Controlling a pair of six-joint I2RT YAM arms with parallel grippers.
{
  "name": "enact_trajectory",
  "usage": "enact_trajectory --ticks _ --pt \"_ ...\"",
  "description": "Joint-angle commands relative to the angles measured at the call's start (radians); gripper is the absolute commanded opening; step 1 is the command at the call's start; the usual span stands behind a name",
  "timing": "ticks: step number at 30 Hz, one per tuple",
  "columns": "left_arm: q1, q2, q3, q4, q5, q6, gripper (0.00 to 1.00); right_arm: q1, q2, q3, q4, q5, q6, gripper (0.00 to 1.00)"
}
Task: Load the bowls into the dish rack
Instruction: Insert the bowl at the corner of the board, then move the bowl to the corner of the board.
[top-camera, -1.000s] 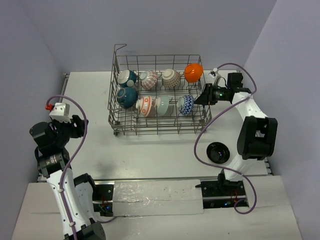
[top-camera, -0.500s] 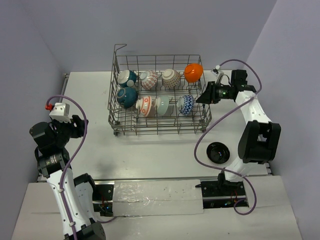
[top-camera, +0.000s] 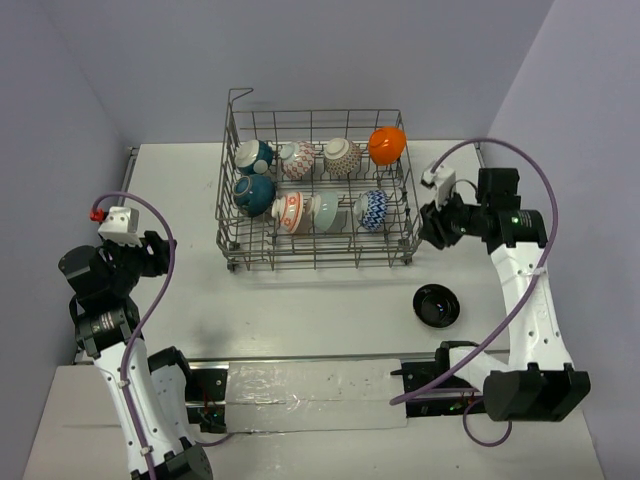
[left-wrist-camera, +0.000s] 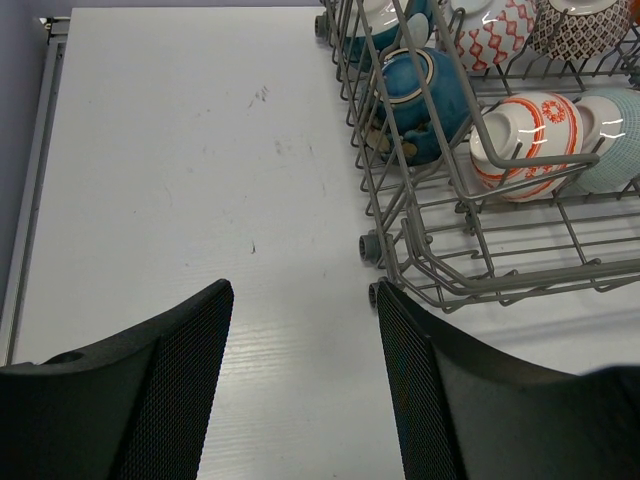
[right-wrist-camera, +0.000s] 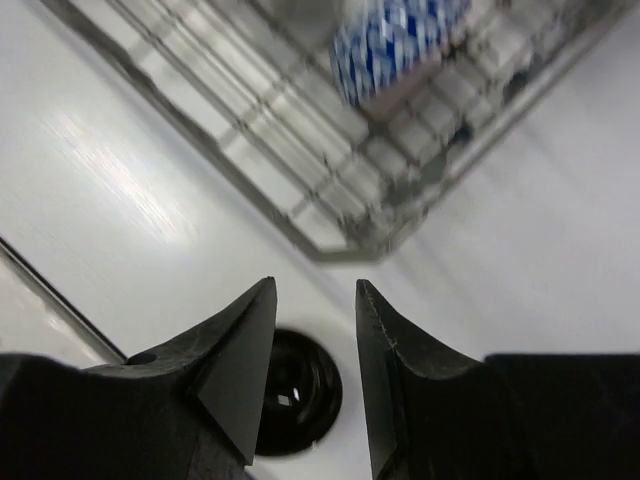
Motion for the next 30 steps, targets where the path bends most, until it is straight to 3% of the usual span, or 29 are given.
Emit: enact_trajectory --ticks 1,10,21,30 --pt "0.006 -0.004 -0.007 0.013 0.019 -0.008 0.66 -0.009 -0.059 -0.090 -0.096 0.254 -0.102 0.46" --pt "0.006 0.002 -0.004 0.008 0.025 -0.003 0.66 -0.052 -0.114 -0.227 -0.130 0.501 -0.105 0.50" --pt "0.006 -0.002 0.002 -0.001 0.047 0.009 0.66 -0.244 -0.004 -0.332 -0.095 0.421 -0.208 0.51" --pt "0.006 -0.004 0.001 0.000 0.041 0.004 0.66 -0.265 0.105 -0.363 -0.078 0.342 -0.238 0.52"
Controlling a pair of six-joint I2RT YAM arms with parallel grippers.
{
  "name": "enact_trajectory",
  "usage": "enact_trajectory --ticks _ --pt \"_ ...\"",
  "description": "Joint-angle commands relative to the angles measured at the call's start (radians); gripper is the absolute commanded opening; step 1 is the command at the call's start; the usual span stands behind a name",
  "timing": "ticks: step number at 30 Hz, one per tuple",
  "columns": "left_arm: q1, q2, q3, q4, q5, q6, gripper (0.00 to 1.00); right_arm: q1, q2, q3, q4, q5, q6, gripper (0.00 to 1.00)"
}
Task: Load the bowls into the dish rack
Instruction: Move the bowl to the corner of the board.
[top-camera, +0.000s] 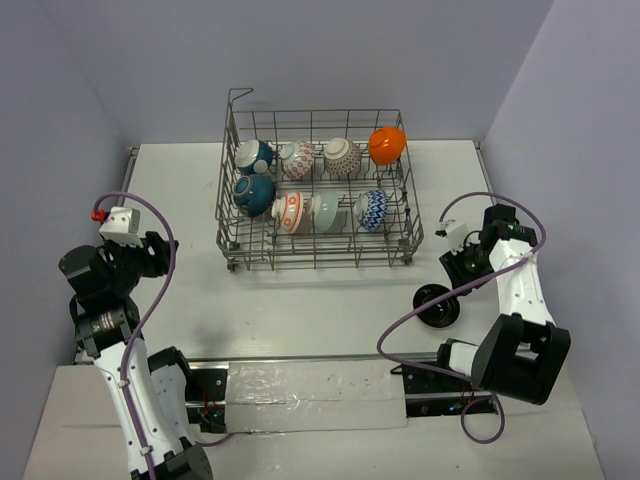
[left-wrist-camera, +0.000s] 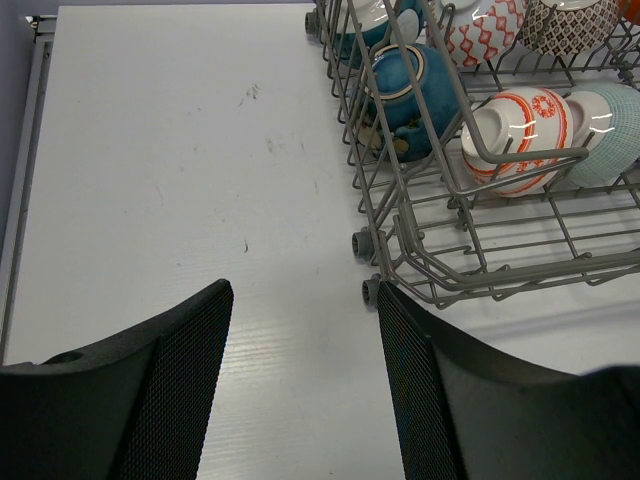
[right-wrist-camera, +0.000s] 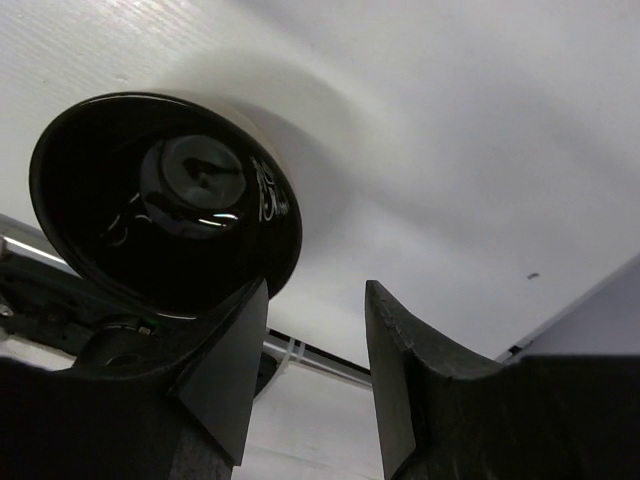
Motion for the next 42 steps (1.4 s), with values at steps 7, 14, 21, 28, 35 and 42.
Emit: enact_trajectory --ticks 7,14,21,28,35,42 --pt "0.006 -0.003 -0.001 0.009 0.015 0.000 0.65 -0.009 0.098 -0.026 0.052 -0.086 -0.032 0.51" --pt "0.006 0.002 -0.001 0.011 0.011 -0.002 0.65 -0.015 0.138 -0.038 0.085 -0.097 -0.042 0.51" --pt "0.006 -0.003 -0.002 0.012 0.015 -0.002 0.65 -0.029 0.158 -0.040 0.112 -0.109 -0.049 0.26" --pt "0.006 -0.010 -0.002 0.014 0.008 -0.005 0.65 -0.044 0.174 -0.031 0.124 -0.123 -0.048 0.05" --pt "0.006 -0.010 -0.001 0.017 0.008 -0.006 0.65 -0.061 0.181 -0.011 0.141 -0.135 -0.032 0.00" --pt "0.006 -0.010 -0.001 0.017 0.008 -0.005 0.65 -0.080 0.170 0.040 0.166 -0.124 0.006 0.00"
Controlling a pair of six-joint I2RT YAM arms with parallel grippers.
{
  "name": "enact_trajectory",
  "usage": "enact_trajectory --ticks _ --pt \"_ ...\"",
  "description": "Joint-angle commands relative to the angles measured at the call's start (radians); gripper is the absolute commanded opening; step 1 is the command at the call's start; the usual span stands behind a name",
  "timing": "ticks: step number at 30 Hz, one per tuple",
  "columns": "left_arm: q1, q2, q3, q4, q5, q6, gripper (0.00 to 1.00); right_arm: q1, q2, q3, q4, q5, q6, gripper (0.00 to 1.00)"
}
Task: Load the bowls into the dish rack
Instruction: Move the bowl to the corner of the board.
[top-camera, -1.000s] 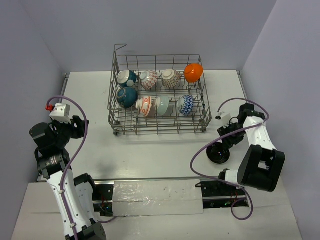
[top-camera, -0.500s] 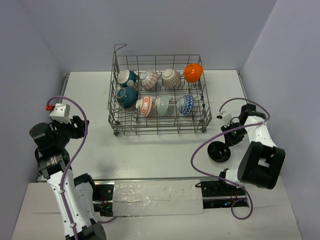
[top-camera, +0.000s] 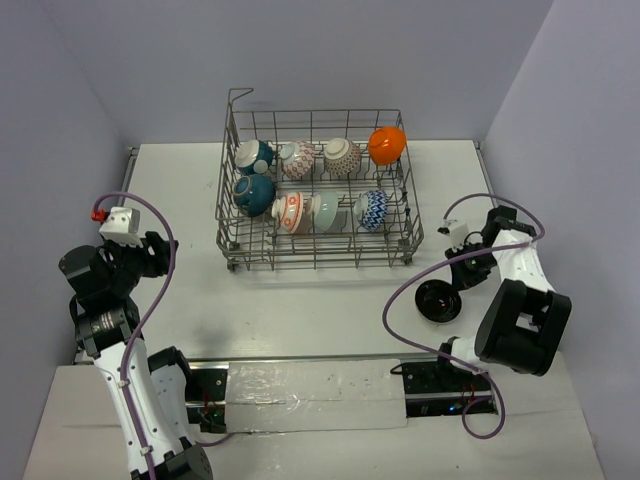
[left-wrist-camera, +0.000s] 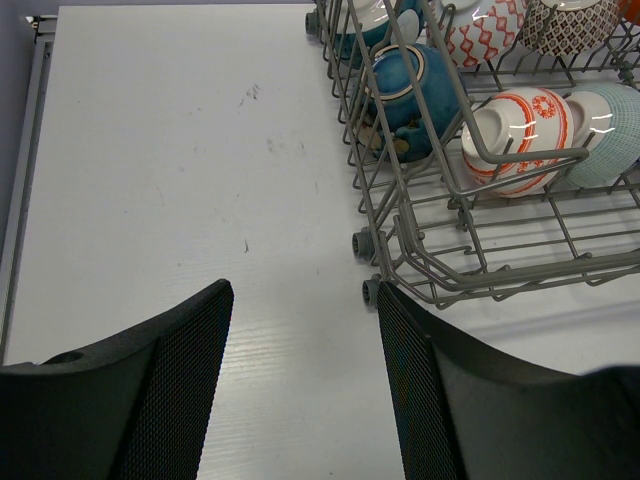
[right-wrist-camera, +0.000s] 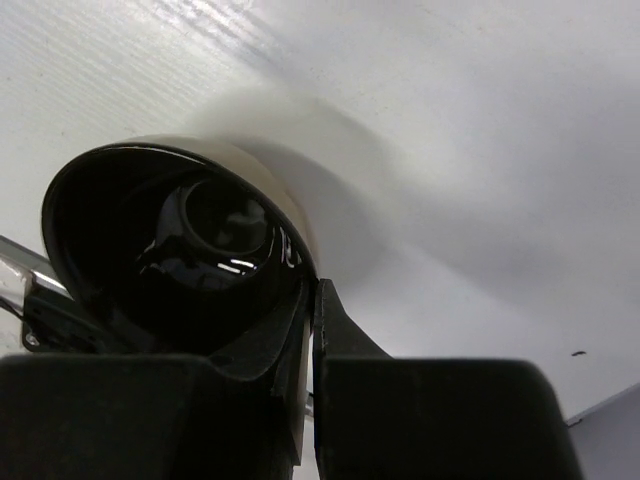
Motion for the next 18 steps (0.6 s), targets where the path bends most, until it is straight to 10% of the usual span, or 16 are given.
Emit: enact_trajectory --ticks 1,18 --pt "0.006 -0.010 -0.001 0.017 0.007 -0.003 0.65 -0.023 -0.012 0.072 0.082 0.007 0.031 0.00" --pt "0.006 -0.010 -0.001 0.015 0.007 -0.002 0.65 -0.046 0.126 0.258 0.164 0.015 0.137 0.00"
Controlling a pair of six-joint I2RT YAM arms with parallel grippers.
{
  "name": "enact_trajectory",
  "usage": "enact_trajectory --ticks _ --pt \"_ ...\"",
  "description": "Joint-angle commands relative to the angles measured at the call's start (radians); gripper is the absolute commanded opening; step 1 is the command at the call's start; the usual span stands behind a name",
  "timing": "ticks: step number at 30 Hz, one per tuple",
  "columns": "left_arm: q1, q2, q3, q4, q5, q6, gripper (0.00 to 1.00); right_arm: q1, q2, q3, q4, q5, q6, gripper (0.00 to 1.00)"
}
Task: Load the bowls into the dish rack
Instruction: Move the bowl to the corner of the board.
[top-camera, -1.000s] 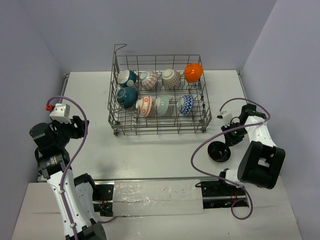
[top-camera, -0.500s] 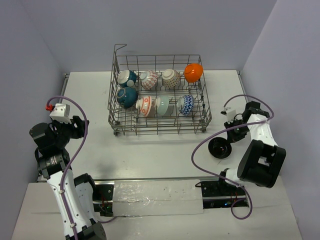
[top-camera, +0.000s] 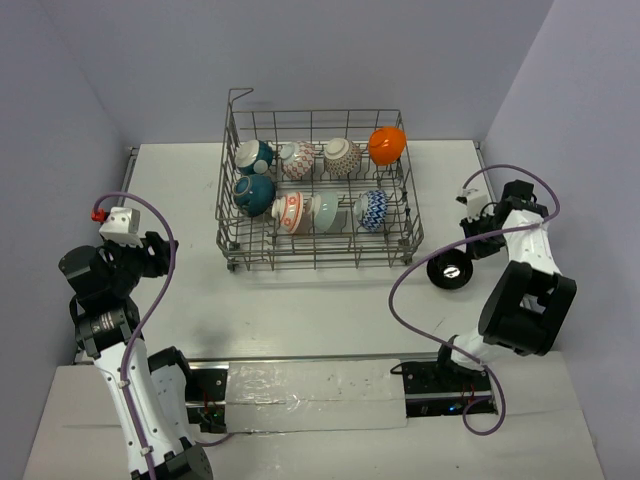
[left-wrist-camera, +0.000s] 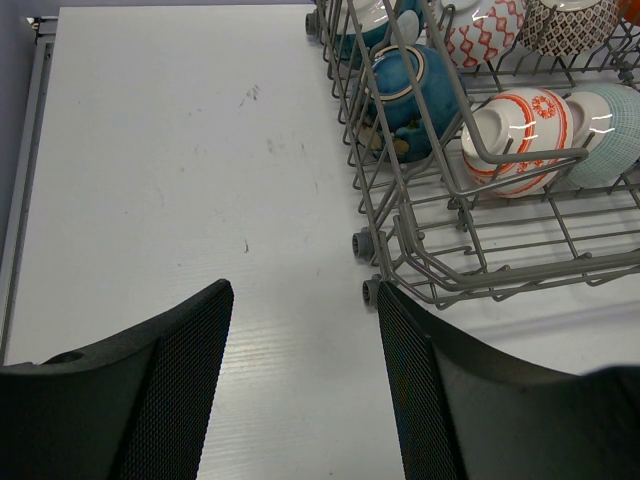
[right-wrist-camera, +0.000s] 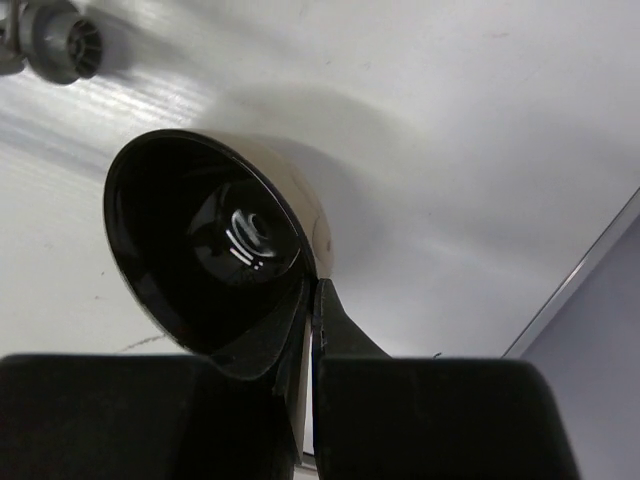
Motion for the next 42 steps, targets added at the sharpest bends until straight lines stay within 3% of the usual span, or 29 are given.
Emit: enact_trajectory --ticks 1,11,21,23,27,30,42 --pt "0.006 -0.008 0.001 0.015 0.007 -0.002 0.65 -0.009 0.051 0.065 0.052 -0.012 0.034 0.00" --pt "0.008 -0.010 -0.001 0.014 0.001 -0.003 0.65 -0.009 0.159 0.109 0.095 -0.039 0.074 0.00" --pt "0.011 -0.010 -0.002 0.018 0.000 -0.006 0.65 -0.009 0.125 0.088 0.092 -0.040 0.060 0.00" --pt "0.011 -0.008 -0.002 0.017 0.000 -0.006 0.65 -0.009 0.116 0.078 0.087 -0.041 0.059 0.06" --pt "0.011 -0.010 -0.004 0.018 0.000 -0.005 0.66 -0.009 0.093 0.072 0.075 -0.052 0.057 0.07" --pt "0.011 -0.010 -0.004 0.017 0.001 -0.006 0.66 -0.009 0.079 0.072 0.055 -0.064 0.062 0.25" --pt "0.011 -0.018 -0.004 0.014 0.004 -0.003 0.66 -0.013 0.030 0.074 0.041 -0.047 0.059 0.34"
